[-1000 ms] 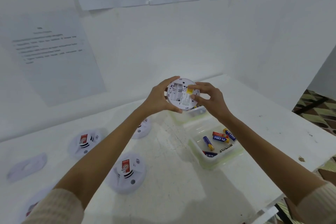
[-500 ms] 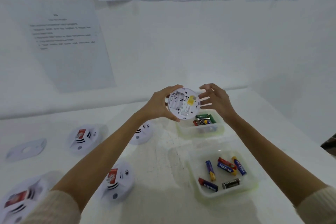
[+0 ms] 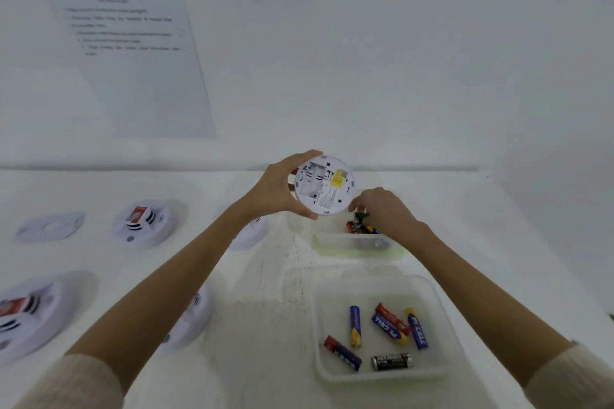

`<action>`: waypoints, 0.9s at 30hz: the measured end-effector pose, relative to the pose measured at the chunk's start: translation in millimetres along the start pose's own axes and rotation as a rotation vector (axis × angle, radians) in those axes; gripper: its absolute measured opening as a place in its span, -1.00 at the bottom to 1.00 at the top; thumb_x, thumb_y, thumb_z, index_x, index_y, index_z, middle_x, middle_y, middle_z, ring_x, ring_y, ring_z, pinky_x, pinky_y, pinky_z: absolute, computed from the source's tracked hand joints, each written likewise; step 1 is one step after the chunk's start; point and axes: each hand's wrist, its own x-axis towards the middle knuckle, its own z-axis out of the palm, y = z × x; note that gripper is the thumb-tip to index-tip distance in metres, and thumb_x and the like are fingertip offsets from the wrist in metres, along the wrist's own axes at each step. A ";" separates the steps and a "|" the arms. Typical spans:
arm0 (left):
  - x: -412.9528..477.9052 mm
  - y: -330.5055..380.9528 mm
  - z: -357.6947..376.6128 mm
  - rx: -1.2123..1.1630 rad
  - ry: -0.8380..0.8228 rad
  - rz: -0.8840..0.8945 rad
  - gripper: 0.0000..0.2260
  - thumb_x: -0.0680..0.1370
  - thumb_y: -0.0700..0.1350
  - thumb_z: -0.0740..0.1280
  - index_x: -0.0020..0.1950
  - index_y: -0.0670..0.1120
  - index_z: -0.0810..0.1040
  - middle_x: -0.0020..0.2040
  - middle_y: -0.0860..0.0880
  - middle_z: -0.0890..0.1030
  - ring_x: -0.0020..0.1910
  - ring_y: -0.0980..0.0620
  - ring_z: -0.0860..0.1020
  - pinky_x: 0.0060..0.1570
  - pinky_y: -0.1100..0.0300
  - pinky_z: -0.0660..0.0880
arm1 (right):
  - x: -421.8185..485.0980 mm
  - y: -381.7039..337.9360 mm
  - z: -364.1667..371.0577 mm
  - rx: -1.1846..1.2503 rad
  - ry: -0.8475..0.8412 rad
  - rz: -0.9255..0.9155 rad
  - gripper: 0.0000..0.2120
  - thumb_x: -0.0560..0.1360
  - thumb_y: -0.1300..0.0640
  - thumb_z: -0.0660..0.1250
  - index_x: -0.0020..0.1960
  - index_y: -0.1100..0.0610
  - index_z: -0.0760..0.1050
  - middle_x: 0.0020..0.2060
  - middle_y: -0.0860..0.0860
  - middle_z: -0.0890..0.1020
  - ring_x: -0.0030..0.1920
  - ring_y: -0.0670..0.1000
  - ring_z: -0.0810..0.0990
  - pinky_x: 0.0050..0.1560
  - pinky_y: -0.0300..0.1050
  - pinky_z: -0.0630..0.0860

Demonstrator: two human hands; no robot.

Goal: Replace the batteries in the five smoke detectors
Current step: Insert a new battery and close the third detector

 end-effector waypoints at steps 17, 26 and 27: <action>-3.6 6.1 -7.0 0.038 0.031 0.045 -0.10 0.13 -0.26 0.64 0.35 0.14 0.32 0.29 0.07 0.43 0.22 0.10 0.44 0.06 0.22 0.55 | -9.6 0.7 -8.8 0.801 0.302 0.042 -0.78 0.49 0.26 0.31 0.12 0.09 0.51 -0.16 0.01 0.61 -0.23 0.01 0.61 -0.21 -0.16 0.59; 3.4 9.4 -3.6 0.055 0.018 0.089 -0.09 0.12 -0.25 0.64 0.37 0.12 0.32 0.29 0.06 0.43 0.21 0.10 0.44 0.06 0.25 0.55 | -19.8 -5.0 -41.4 1.162 0.615 0.074 -0.85 0.45 0.20 0.38 -0.06 -0.04 0.57 -0.25 0.05 0.67 -0.25 0.03 0.65 -0.15 -0.10 0.56; 5.0 10.0 -2.7 0.061 0.019 0.100 -0.09 0.12 -0.24 0.64 0.37 0.11 0.32 0.29 0.06 0.44 0.21 0.09 0.44 0.06 0.25 0.55 | -20.1 -10.5 -45.2 1.180 0.654 0.050 -0.85 0.44 0.18 0.40 -0.08 -0.06 0.56 -0.26 0.03 0.68 -0.24 0.00 0.66 -0.10 -0.10 0.55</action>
